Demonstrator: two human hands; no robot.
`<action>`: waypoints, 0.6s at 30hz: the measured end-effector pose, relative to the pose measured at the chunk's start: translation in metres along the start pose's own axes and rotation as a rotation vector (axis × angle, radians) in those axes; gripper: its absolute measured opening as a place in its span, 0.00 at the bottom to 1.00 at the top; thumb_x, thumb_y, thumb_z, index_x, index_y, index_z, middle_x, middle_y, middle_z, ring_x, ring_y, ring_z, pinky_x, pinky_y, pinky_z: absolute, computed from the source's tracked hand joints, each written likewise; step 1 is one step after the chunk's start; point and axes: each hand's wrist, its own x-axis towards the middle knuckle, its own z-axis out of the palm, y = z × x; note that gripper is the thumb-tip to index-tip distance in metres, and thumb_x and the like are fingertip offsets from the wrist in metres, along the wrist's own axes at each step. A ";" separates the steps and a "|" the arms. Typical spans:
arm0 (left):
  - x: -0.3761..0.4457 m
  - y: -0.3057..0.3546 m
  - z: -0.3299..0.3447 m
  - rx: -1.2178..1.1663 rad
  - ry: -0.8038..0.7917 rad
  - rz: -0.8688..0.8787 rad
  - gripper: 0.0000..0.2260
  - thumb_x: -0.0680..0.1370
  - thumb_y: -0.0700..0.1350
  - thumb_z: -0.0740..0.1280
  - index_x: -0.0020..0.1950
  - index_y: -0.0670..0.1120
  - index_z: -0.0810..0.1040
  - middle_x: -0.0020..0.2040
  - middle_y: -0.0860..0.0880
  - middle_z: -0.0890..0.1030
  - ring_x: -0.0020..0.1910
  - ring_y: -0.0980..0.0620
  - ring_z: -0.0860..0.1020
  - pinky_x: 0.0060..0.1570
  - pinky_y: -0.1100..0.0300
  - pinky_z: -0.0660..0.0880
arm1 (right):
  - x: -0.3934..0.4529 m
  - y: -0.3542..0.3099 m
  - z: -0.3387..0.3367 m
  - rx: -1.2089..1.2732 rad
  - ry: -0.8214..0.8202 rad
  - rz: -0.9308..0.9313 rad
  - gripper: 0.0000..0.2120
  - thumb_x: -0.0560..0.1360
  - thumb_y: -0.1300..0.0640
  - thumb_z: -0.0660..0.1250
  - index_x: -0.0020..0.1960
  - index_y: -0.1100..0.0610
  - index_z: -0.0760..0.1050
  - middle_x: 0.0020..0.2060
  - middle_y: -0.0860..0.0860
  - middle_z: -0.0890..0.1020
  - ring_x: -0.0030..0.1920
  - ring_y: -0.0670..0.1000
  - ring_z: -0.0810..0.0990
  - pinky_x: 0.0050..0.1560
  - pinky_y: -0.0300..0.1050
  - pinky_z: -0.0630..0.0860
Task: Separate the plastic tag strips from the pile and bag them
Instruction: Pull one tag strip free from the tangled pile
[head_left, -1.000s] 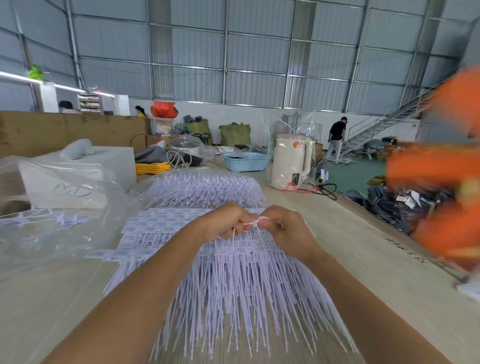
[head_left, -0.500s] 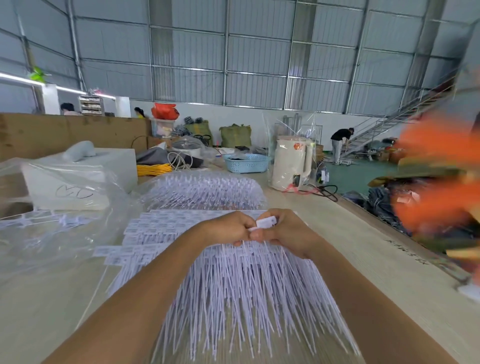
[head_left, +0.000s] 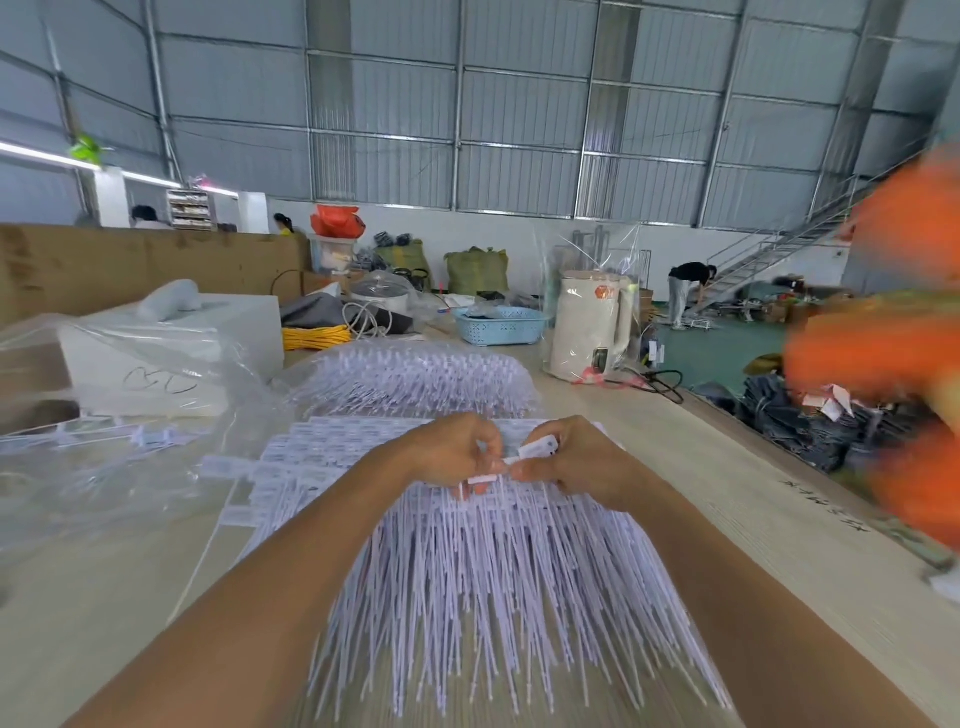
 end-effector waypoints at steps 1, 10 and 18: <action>-0.001 0.001 0.001 -0.042 0.016 -0.012 0.08 0.78 0.46 0.66 0.40 0.48 0.73 0.31 0.51 0.78 0.26 0.57 0.76 0.28 0.63 0.73 | 0.000 -0.002 0.000 -0.030 -0.035 0.004 0.09 0.65 0.63 0.77 0.39 0.60 0.76 0.20 0.44 0.70 0.19 0.42 0.66 0.20 0.32 0.62; 0.000 0.009 0.002 -0.026 0.061 -0.086 0.15 0.79 0.50 0.64 0.35 0.46 0.80 0.26 0.55 0.77 0.26 0.61 0.73 0.34 0.64 0.70 | -0.003 -0.011 0.004 -0.063 -0.003 -0.054 0.05 0.70 0.65 0.72 0.42 0.67 0.80 0.21 0.45 0.77 0.19 0.40 0.70 0.20 0.31 0.63; -0.001 0.015 -0.001 -0.299 0.109 -0.158 0.14 0.79 0.47 0.65 0.34 0.46 0.76 0.27 0.53 0.75 0.23 0.58 0.67 0.23 0.68 0.61 | -0.006 0.000 0.011 -0.277 0.269 -0.442 0.06 0.71 0.67 0.70 0.35 0.63 0.79 0.28 0.50 0.76 0.30 0.45 0.73 0.35 0.41 0.70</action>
